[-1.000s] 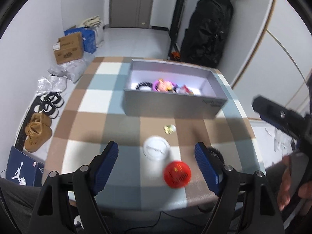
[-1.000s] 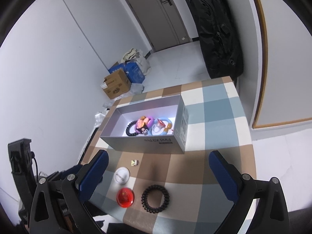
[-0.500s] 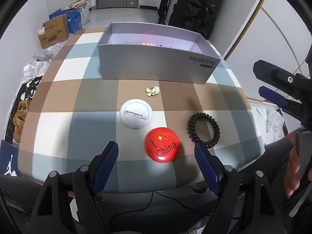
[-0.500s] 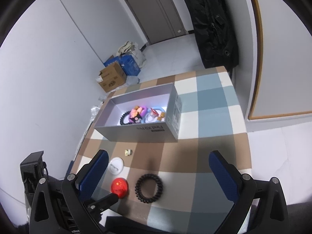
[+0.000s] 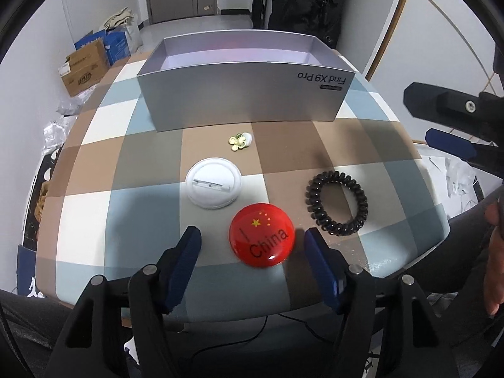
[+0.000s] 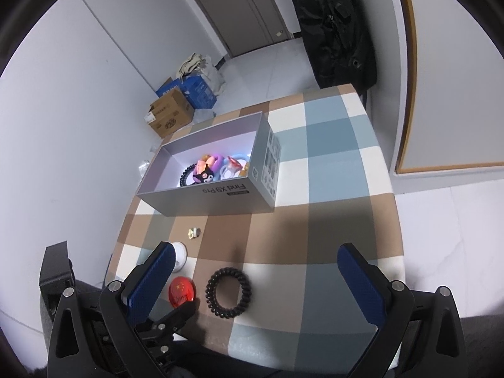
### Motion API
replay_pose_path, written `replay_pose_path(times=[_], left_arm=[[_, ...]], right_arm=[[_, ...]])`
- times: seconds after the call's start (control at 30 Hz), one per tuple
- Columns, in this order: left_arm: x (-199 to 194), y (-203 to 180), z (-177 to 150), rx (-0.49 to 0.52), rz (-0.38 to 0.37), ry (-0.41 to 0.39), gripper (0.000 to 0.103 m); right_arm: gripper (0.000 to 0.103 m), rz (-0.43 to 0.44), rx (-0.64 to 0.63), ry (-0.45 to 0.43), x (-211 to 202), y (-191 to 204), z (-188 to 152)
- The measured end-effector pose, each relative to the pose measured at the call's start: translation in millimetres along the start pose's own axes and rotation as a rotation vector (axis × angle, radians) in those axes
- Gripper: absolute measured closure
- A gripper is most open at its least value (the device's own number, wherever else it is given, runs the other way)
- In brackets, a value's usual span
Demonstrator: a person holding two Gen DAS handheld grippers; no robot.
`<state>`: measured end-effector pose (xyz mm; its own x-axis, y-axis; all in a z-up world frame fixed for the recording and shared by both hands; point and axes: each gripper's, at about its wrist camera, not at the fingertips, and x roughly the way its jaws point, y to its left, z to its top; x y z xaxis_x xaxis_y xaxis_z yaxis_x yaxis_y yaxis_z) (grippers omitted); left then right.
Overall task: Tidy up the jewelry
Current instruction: 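Lower the left tool onto the red China badge and grasp it, then lift the red badge with the left tool while the right tool grasps the black coil bracelet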
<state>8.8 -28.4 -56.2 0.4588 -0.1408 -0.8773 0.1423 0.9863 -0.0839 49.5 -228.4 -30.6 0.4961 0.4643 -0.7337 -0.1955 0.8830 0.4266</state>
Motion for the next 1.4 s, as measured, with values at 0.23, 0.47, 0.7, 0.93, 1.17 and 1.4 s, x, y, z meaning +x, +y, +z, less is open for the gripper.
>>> replay_pose_path(times=[0.23, 0.47, 0.7, 0.93, 1.17, 1.4], left_arm=[[-5.1, -7.8, -1.1, 0.034, -0.055, 0.0, 0.066], [-11.5, -14.8, -5.0, 0.057, -0.077, -0.001, 0.066], [-23.0, 2.0, 3.9, -0.037, -0.113, -0.041, 0.066], [-34.7, 27.0, 18.7, -0.163, -0.135, -0.107, 0.066], [-33.6, 52.3, 26.2, -0.293, -0.189, -0.127, 0.066], [-35.2, 63.3, 32.5, -0.317, -0.205, -0.149, 0.066]], right_arm=[[0.0, -0.01, 0.018, 0.009, 1.8, -3.9, -0.2], [0.0, -0.016, 0.02, 0.016, 3.6, -4.1, -1.6], [0.0, -0.052, 0.012, 0.015, 3.2, -3.8, -5.0], [0.001, -0.077, -0.105, 0.048, 9.4, 15.2, -13.5], [0.022, -0.106, -0.241, 0.168, 34.1, 39.3, -35.6], [0.026, -0.116, -0.333, 0.195, 46.2, 55.7, -46.3]])
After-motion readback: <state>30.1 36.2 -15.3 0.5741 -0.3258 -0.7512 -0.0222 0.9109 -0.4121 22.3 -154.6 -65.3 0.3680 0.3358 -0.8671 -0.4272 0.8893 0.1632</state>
